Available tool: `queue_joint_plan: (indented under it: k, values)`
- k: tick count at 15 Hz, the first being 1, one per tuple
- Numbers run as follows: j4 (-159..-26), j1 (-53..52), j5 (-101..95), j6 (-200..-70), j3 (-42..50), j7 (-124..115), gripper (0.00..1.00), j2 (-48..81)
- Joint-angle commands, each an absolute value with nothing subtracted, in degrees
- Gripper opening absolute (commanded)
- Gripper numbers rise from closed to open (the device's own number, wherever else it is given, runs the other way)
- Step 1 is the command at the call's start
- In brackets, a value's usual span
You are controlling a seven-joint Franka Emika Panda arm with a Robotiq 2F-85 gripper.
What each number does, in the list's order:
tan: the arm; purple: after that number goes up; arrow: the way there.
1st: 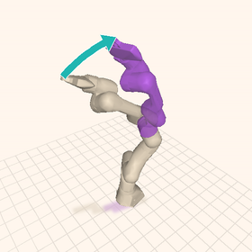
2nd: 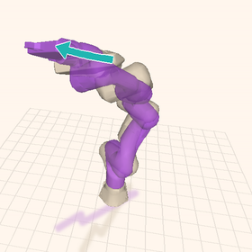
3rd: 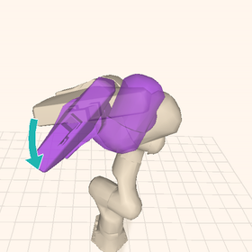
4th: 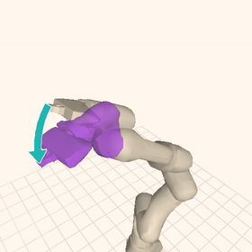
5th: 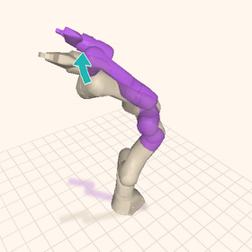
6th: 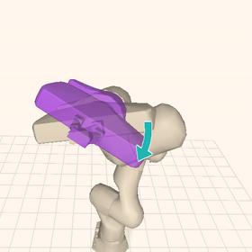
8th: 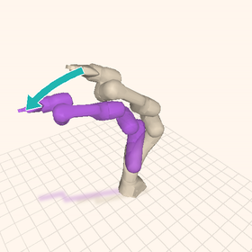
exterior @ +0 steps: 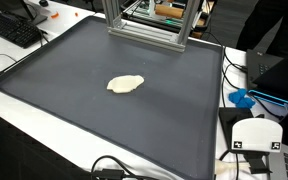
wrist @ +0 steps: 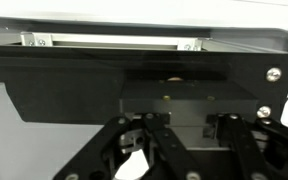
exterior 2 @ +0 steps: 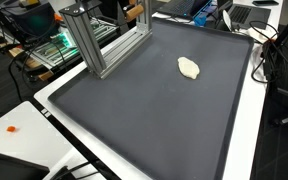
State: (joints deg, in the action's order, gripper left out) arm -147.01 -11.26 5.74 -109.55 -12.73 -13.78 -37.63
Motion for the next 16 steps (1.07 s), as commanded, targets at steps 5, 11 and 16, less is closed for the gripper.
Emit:
queue_joint_plan:
  k: [5, 11, 16]
  values:
    - [-149.1, -11.0, 6.6, -110.3, -13.5, -15.7, 0.22, -39.7]
    - [-148.8, -11.2, 7.4, -109.5, -13.0, -15.5, 0.73, -39.5]
    - [-147.9, -10.8, 7.0, -109.3, -13.0, -15.9, 1.00, -39.2]
